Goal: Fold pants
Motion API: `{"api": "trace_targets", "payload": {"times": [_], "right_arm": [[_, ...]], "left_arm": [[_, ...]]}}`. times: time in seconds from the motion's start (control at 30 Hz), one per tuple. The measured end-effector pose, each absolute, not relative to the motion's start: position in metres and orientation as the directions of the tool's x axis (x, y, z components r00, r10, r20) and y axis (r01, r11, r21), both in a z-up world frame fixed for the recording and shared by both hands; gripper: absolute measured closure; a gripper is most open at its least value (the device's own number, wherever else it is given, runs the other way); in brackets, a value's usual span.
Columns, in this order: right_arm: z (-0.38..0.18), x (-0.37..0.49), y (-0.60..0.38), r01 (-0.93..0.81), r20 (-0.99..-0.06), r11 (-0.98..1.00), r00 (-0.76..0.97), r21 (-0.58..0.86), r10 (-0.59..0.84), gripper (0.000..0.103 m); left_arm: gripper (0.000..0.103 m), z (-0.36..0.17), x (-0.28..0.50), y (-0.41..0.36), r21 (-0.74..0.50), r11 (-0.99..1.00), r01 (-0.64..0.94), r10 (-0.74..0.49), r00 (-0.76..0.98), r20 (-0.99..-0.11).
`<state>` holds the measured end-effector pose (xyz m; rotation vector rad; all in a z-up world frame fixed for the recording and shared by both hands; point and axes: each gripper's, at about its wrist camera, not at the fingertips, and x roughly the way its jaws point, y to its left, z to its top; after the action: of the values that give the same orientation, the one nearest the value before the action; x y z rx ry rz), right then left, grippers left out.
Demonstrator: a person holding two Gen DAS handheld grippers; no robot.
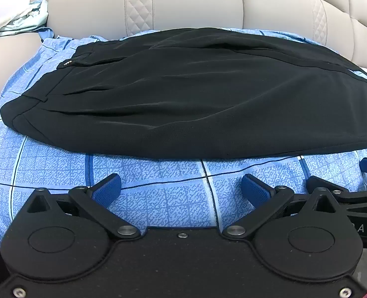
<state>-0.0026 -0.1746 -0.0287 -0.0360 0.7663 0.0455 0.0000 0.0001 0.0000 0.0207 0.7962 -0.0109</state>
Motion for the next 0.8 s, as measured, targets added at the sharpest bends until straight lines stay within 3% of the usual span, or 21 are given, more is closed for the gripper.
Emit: {"api": "trace_targets", "payload": {"times": [0.8], "right_arm": [[-0.0313,-0.0003,-0.1736,-0.055,-0.712,0.998,0.702,-0.015,0.028,0.000]], "left_arm": [[0.000,-0.0013,0.0007,-0.0017,0.017,1.000,0.017,0.000,0.692,-0.722]]}}
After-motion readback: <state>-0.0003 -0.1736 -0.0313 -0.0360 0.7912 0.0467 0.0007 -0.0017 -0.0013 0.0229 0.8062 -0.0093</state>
